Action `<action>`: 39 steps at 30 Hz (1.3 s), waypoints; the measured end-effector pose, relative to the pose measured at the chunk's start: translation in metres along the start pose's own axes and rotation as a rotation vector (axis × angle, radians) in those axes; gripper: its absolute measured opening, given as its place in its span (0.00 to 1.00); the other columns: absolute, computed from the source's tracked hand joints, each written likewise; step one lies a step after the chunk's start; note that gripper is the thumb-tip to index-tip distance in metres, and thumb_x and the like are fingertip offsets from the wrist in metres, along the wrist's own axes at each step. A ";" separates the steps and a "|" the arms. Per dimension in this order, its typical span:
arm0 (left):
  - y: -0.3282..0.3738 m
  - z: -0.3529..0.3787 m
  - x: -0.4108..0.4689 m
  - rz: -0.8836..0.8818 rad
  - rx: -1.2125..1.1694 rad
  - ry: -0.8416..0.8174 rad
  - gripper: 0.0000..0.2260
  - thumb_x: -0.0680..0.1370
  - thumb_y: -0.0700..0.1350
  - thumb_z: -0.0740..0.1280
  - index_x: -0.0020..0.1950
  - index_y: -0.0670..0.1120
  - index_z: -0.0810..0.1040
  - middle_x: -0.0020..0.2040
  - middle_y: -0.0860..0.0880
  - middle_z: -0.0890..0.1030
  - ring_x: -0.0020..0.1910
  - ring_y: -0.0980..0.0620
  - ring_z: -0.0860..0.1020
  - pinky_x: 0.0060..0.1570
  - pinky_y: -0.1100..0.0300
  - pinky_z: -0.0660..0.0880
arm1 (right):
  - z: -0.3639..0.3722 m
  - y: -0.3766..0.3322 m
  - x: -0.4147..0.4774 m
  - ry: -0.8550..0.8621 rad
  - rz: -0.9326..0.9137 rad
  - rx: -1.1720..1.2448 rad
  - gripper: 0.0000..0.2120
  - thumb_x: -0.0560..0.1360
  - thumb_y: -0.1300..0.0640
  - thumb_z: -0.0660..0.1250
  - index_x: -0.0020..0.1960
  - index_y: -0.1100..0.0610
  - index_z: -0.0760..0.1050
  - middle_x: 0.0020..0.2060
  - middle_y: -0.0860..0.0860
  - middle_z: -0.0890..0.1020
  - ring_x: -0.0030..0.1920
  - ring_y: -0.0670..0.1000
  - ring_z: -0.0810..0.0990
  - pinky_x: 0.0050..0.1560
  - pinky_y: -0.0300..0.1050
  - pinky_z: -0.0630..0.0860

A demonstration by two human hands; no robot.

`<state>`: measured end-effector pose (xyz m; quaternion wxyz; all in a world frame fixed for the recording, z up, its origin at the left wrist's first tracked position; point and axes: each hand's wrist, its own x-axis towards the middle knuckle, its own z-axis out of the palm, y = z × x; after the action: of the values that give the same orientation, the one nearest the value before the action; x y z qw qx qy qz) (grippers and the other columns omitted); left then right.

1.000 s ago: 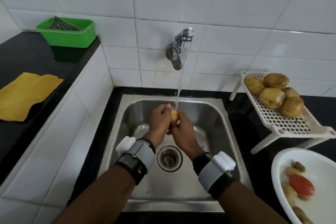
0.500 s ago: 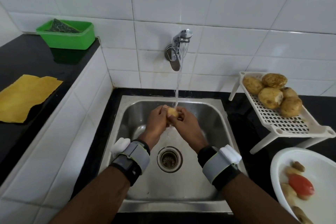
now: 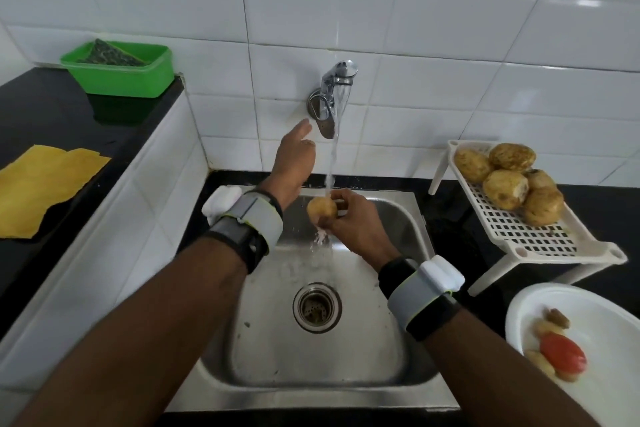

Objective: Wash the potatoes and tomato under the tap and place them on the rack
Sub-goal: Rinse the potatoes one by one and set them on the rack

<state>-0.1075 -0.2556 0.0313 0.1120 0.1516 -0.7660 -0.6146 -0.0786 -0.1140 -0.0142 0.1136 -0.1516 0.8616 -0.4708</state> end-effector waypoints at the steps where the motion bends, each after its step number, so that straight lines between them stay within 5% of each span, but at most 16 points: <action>1: 0.008 0.002 0.005 0.014 0.003 -0.010 0.26 0.79 0.33 0.52 0.77 0.49 0.63 0.75 0.50 0.67 0.73 0.50 0.66 0.73 0.49 0.64 | -0.003 -0.001 -0.001 -0.007 -0.004 -0.024 0.25 0.71 0.57 0.75 0.66 0.56 0.73 0.50 0.48 0.81 0.42 0.40 0.78 0.41 0.33 0.76; 4: 0.015 0.003 0.015 0.043 0.028 -0.019 0.28 0.79 0.32 0.51 0.75 0.53 0.67 0.73 0.50 0.70 0.72 0.48 0.67 0.72 0.52 0.65 | -0.005 0.000 -0.004 -0.017 -0.030 -0.086 0.24 0.71 0.56 0.75 0.65 0.55 0.74 0.53 0.50 0.82 0.46 0.46 0.80 0.46 0.41 0.80; 9: 0.014 0.004 0.013 0.029 0.083 -0.004 0.36 0.73 0.26 0.49 0.77 0.53 0.64 0.75 0.52 0.66 0.73 0.55 0.65 0.55 0.80 0.61 | -0.008 0.000 -0.003 -0.027 -0.052 -0.099 0.24 0.71 0.55 0.75 0.64 0.55 0.73 0.54 0.50 0.81 0.49 0.46 0.78 0.50 0.40 0.77; 12: 0.018 0.008 0.011 0.047 0.096 0.023 0.34 0.74 0.27 0.50 0.77 0.52 0.63 0.76 0.50 0.65 0.75 0.52 0.62 0.59 0.71 0.59 | -0.010 -0.002 -0.002 -0.027 -0.054 -0.109 0.23 0.71 0.55 0.75 0.64 0.55 0.74 0.54 0.50 0.81 0.47 0.46 0.78 0.49 0.40 0.77; 17: 0.026 0.010 0.007 0.125 0.248 0.005 0.30 0.77 0.29 0.53 0.77 0.51 0.62 0.75 0.46 0.67 0.73 0.48 0.66 0.56 0.71 0.62 | -0.006 -0.005 0.001 -0.013 -0.046 -0.131 0.25 0.70 0.54 0.75 0.65 0.54 0.73 0.56 0.51 0.81 0.51 0.48 0.80 0.53 0.44 0.79; 22: 0.009 -0.006 0.007 0.112 0.349 -0.158 0.35 0.77 0.32 0.54 0.78 0.59 0.55 0.77 0.49 0.63 0.69 0.48 0.70 0.52 0.68 0.69 | -0.005 -0.005 0.001 -0.022 -0.045 -0.113 0.27 0.71 0.56 0.74 0.68 0.55 0.71 0.58 0.52 0.80 0.54 0.49 0.79 0.52 0.41 0.77; 25: -0.011 -0.007 -0.009 0.007 0.279 -0.201 0.26 0.81 0.44 0.62 0.78 0.53 0.60 0.75 0.48 0.67 0.70 0.48 0.69 0.67 0.53 0.70 | -0.008 -0.006 -0.001 -0.002 -0.069 -0.125 0.27 0.71 0.56 0.75 0.68 0.56 0.72 0.57 0.51 0.81 0.53 0.48 0.79 0.53 0.42 0.77; 30: -0.034 -0.009 -0.045 -0.178 0.119 -0.351 0.18 0.79 0.51 0.66 0.67 0.46 0.74 0.59 0.44 0.79 0.54 0.49 0.81 0.50 0.54 0.81 | -0.011 -0.005 -0.003 0.020 -0.115 -0.165 0.21 0.71 0.58 0.74 0.63 0.54 0.75 0.53 0.50 0.83 0.52 0.50 0.81 0.52 0.45 0.79; 39: -0.034 -0.015 -0.059 -0.031 0.166 -0.256 0.14 0.76 0.45 0.71 0.59 0.41 0.78 0.50 0.42 0.83 0.42 0.48 0.85 0.45 0.51 0.83 | -0.008 -0.003 -0.006 0.037 -0.187 -0.216 0.23 0.69 0.64 0.72 0.63 0.53 0.75 0.52 0.51 0.84 0.52 0.50 0.81 0.53 0.49 0.80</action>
<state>-0.0443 -0.2542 0.0024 -0.0092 0.0924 -0.8197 -0.5653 -0.0757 -0.1072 -0.0075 0.0361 -0.2339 0.8914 -0.3866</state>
